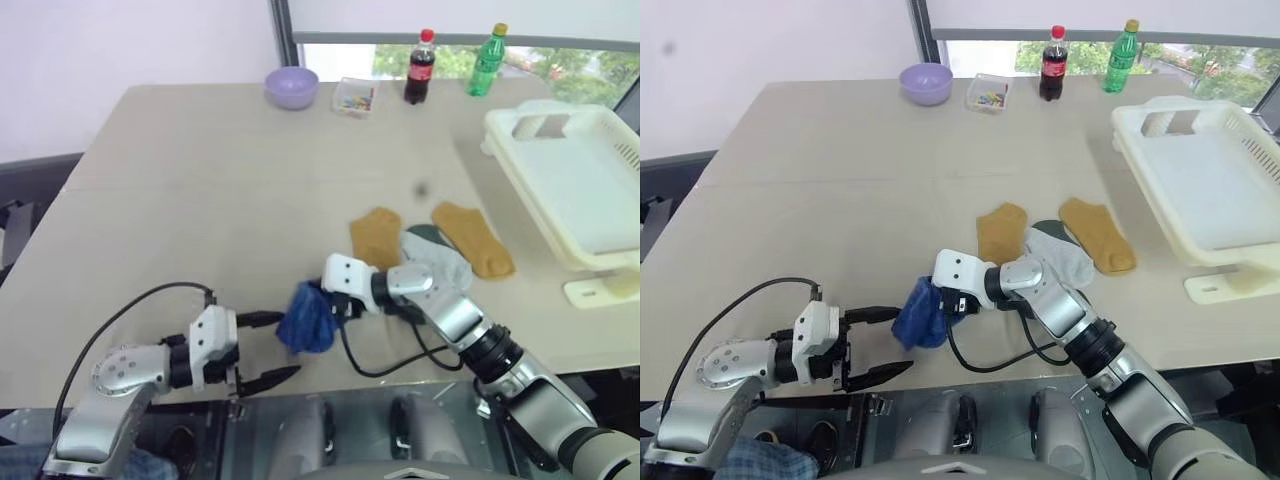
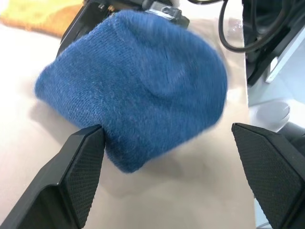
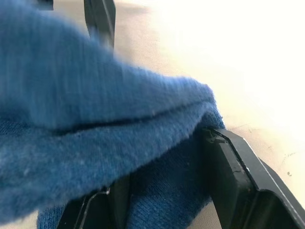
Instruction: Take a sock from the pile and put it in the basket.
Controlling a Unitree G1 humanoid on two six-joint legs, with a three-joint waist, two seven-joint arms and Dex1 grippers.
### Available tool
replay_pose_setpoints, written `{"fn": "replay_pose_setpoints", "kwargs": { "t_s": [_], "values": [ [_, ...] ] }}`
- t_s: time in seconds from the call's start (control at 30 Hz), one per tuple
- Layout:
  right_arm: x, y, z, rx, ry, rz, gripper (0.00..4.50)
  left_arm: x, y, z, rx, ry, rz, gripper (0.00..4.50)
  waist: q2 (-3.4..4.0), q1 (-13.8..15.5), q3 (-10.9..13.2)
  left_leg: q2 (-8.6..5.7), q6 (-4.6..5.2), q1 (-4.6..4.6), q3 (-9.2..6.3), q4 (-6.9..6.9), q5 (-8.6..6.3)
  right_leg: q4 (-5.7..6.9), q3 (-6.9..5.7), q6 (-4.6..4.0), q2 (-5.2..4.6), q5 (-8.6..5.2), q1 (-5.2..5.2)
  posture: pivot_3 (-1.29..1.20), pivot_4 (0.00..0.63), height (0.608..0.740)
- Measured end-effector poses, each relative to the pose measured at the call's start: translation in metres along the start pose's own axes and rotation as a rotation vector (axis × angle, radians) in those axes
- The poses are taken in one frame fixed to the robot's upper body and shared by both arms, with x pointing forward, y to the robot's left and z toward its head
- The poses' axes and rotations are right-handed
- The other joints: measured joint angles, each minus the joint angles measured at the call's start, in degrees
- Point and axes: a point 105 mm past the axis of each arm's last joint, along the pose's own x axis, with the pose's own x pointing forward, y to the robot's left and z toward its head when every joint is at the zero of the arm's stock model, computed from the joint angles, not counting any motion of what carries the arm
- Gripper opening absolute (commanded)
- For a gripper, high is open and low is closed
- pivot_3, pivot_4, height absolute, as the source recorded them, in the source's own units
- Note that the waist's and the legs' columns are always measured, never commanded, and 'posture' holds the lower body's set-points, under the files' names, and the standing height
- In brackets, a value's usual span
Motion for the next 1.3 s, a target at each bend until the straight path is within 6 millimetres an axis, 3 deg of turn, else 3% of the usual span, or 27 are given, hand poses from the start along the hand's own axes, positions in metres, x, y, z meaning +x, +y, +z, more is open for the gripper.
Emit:
{"fn": "replay_pose_setpoints", "kwargs": {
  "t_s": [0.17,0.37,0.6,0.8,1.3],
  "values": [
    [0.0,0.0,0.0,-0.003,0.0,-0.001,2.37,0.011,0.012,0.005,0.2,-0.002,0.112,4.46,-0.01,0.1,0.0,0.05,0.03,0.0,0.01,0.0,0.02,-0.01,0.0,0.0,0.06,0.01,0.02,0.0,0.15,0.733],
    [0.001,0.0,0.0,-0.004,-0.001,0.0,2.37,0.024,0.007,0.0,0.376,0.011,0.152,4.46,0.0,0.1,0.0,0.11,0.05,0.01,0.04,0.0,0.03,-0.01,-0.01,0.01,0.12,0.02,0.01,0.0,0.15,0.733],
    [0.001,0.0,0.0,-0.008,0.002,-0.004,2.37,0.023,0.032,0.006,0.423,-0.029,0.316,4.46,0.0,0.1,0.0,0.13,0.05,0.03,0.02,0.0,0.03,0.0,-0.04,0.07,0.15,0.05,0.03,0.0,0.15,0.733],
    [0.001,-0.002,-0.001,-0.005,0.005,-0.017,2.37,0.024,0.039,0.004,0.41,-0.036,0.347,4.46,0.0,0.1,0.0,0.13,0.06,0.03,0.03,0.01,0.04,0.02,-0.06,0.14,0.18,0.09,0.04,0.0,0.15,0.733],
    [-0.01,-0.022,-0.005,-0.011,0.036,-0.113,2.37,0.051,0.059,0.006,0.371,-0.087,0.396,4.46,0.01,0.5,-0.1,0.09,0.06,0.06,0.02,0.06,0.04,0.02,-0.1,0.26,0.18,0.16,0.17,0.0,0.15,0.733]
  ]
}}
